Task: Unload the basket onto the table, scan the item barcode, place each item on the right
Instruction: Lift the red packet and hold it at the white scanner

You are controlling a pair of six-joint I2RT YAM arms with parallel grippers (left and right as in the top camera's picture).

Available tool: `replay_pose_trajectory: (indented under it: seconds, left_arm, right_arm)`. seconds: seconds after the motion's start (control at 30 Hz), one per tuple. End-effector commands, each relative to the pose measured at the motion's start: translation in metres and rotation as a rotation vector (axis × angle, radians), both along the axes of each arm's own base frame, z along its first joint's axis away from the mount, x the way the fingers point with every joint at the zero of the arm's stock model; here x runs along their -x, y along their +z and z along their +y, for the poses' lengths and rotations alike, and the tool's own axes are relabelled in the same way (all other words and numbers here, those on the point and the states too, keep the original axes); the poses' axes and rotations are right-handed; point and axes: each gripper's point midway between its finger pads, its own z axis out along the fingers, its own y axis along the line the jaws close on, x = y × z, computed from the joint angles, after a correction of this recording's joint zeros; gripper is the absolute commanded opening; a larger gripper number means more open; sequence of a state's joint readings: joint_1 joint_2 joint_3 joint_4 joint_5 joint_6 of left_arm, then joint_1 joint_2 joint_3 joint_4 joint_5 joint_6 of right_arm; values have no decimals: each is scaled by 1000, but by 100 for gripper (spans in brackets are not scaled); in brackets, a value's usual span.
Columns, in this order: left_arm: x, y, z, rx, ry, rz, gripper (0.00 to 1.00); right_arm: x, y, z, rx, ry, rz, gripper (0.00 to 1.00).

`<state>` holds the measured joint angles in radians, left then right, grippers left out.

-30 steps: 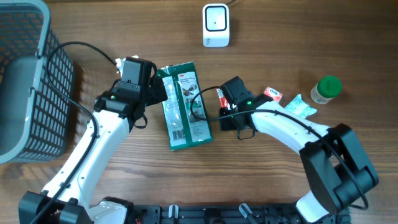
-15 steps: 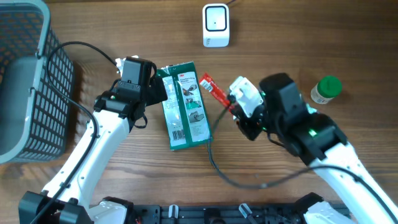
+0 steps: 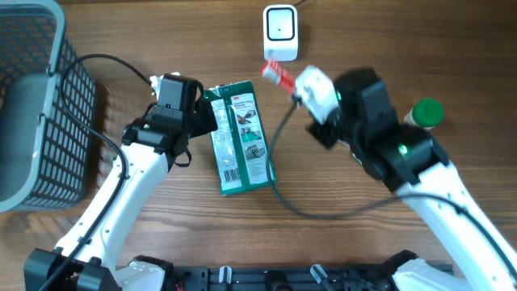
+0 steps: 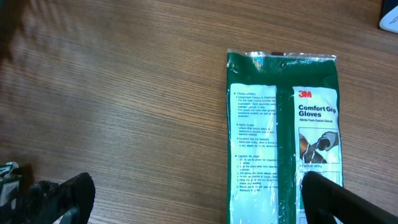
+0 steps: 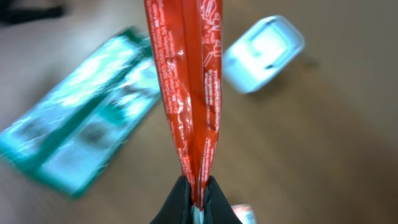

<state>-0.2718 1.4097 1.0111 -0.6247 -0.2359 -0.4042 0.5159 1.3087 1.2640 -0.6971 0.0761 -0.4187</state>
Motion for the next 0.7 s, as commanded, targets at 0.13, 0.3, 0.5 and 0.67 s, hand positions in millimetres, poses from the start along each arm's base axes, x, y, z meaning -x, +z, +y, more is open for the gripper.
replay_pose_trajectory:
  seconds: [0.13, 0.3, 0.5, 0.67]
  left_arm:
    - [-3, 3, 3, -10, 0, -10, 100]
    - [-3, 3, 3, -10, 0, -10, 100]
    - [-3, 3, 3, -10, 0, -10, 100]
    - [-3, 3, 3, -10, 0, -10, 100]
  right_arm:
    - [-113, -13, -31, 547, -162, -266, 4]
    - [-166, -42, -38, 942, -170, -368, 4]
    - [-207, -75, -31, 1197, -198, -477, 4]
    - [-221, -102, -25, 1314, -173, -533, 4]
